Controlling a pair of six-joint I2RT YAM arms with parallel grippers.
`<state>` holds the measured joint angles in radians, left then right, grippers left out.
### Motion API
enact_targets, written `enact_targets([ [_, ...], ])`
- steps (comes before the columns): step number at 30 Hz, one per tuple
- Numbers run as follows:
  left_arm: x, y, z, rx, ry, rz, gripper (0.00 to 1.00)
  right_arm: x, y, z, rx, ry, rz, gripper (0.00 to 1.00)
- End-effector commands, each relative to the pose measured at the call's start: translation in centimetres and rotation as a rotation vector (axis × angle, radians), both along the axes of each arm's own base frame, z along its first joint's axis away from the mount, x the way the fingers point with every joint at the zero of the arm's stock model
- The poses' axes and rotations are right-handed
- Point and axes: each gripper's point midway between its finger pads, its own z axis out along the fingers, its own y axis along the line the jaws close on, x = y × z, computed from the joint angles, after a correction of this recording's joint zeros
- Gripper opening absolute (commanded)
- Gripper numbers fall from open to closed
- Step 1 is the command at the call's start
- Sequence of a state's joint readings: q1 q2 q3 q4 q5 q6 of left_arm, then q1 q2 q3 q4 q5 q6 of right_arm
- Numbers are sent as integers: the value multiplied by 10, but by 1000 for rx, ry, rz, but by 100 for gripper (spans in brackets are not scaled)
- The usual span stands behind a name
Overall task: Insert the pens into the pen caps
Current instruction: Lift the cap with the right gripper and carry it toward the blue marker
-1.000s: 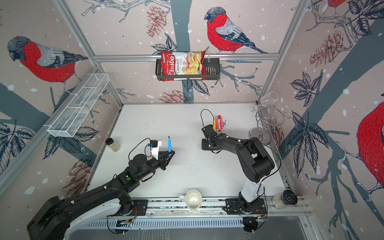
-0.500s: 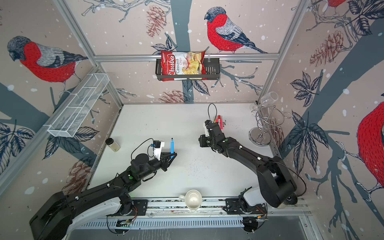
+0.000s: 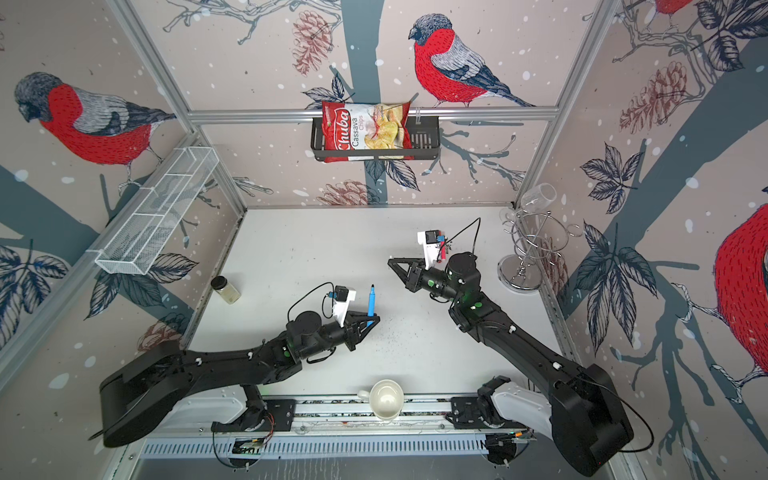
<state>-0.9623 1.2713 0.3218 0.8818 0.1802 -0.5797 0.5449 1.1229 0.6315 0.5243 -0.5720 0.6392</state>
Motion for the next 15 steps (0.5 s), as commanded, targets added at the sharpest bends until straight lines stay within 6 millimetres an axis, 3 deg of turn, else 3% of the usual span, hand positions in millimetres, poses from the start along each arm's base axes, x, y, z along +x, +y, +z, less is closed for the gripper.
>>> enact_targets([
  [1,-1,-14,32,-112,-49,-24,0,-13,3,25,86,-57,63,14],
  [15,-1,-28,46,-152,-54,-52,0,-24,2,25,121,-78,83,15],
])
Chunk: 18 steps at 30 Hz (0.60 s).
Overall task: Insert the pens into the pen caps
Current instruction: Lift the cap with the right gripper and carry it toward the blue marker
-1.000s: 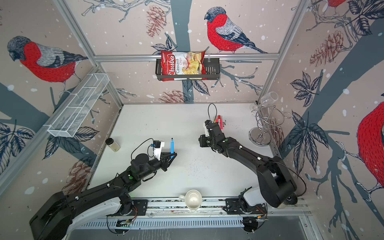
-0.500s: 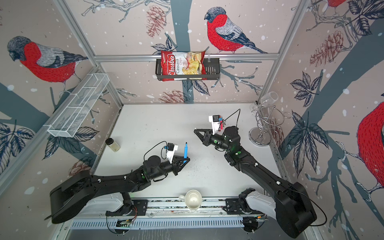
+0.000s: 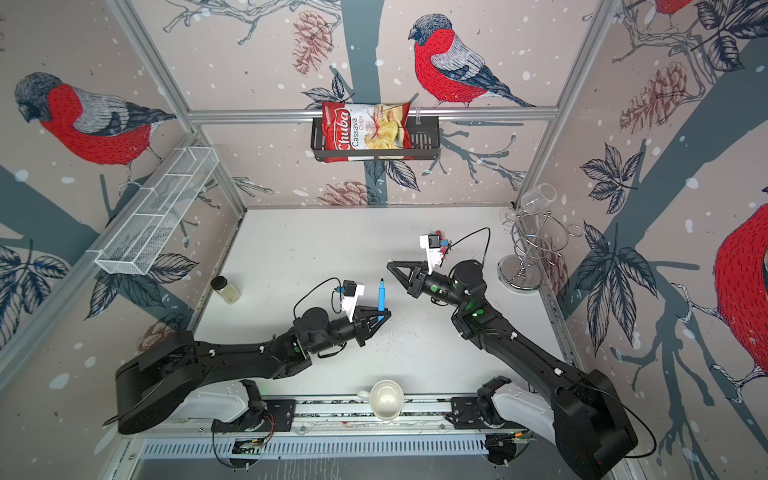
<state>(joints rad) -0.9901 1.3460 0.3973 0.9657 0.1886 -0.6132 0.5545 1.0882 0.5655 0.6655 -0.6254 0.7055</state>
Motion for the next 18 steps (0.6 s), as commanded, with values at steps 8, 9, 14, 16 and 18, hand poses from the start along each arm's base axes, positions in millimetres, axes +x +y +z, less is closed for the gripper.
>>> enact_targets([
  [8,-3,-6,22,-76,-34,-26,0,-6,7,13,54,-41,36,15],
  [9,-4,-6,22,-77,-35,-27,0,-6,8,13,55,-43,38,15],
  [14,-3,-6,24,-79,-37,-24,0,-7,13,12,60,-36,52,16],
  [16,-3,-6,24,-79,-40,-21,0,-9,14,12,61,-37,57,16],
  [18,-3,-5,25,-80,-40,-16,0,-9,14,13,62,-40,57,16],
])
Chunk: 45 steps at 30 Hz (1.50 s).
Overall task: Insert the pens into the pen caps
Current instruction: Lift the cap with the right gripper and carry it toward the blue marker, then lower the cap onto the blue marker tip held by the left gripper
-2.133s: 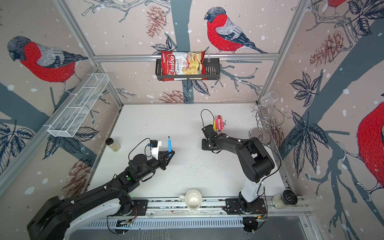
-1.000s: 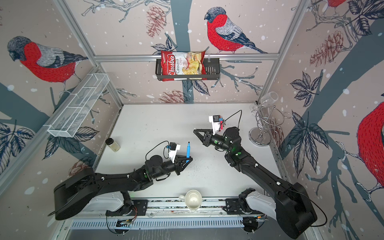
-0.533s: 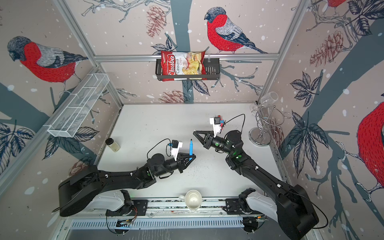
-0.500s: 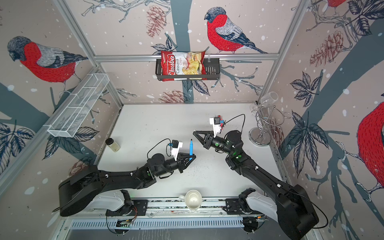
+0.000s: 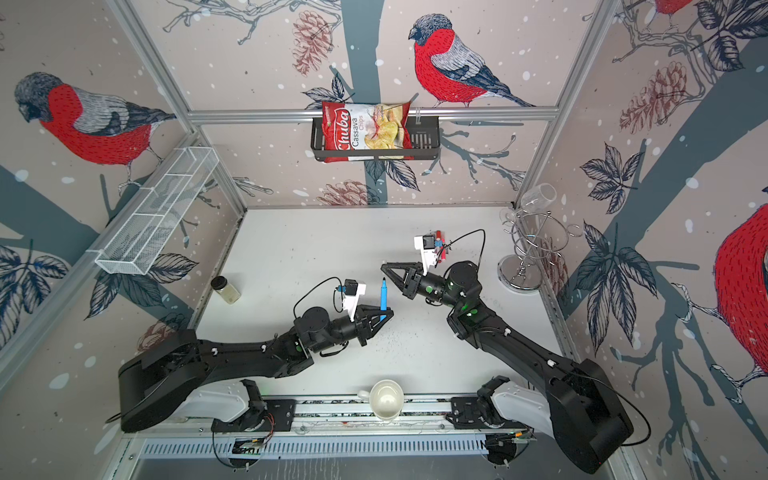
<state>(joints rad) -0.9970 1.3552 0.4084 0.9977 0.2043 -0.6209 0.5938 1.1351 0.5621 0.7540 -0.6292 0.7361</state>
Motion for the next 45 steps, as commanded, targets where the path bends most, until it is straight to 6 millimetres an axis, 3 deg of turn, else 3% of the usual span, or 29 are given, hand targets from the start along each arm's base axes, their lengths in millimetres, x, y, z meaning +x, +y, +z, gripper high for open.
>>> enact_targets([
  [1,1,1,16,-50,-28,11,0,-3,0,11,30,-35,11,15],
  [25,1,3,23,-72,-35,18,0,-20,0,7,60,-50,38,15],
  [38,-9,6,58,-179,-99,-26,0,-39,-1,-13,51,-67,71,17],
  [42,-11,5,65,-202,-114,-37,0,-43,-1,-14,36,-78,82,26],
  [45,-9,4,60,-184,-112,-31,0,-44,-2,-10,14,-98,72,46],
])
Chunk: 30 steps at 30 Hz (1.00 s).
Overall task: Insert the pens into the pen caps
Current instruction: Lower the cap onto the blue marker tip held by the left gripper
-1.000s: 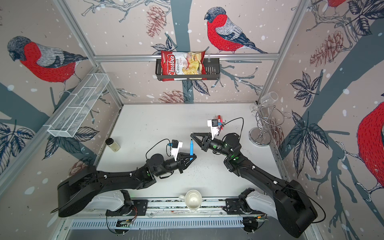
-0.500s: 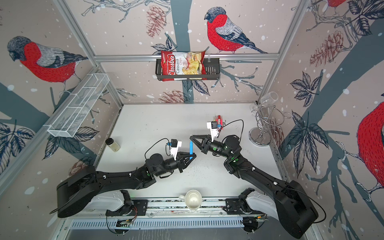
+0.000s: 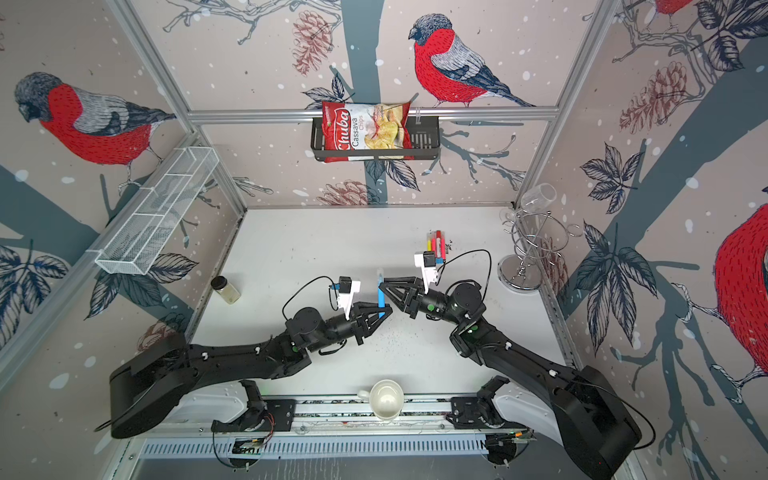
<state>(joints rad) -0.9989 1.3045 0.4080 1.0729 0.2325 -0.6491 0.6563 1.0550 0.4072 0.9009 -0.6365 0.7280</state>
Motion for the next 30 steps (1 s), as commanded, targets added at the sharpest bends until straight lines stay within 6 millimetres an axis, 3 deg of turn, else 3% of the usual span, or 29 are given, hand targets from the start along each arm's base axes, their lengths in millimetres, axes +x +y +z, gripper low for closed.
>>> enact_targets([
  [1,-1,1,21,-63,-67,3,0,-1,-2,4,-34,-42,-15,52],
  [8,0,3,14,-30,-63,11,0,14,-20,32,-82,-101,-117,62],
  [15,-4,2,8,-19,-54,-7,1,30,-4,45,-188,-106,-94,65],
  [23,-6,1,5,-15,-48,-19,0,20,26,45,-233,-131,13,53],
  [30,-6,1,6,-16,-49,-18,0,14,34,35,-254,-122,55,29],
])
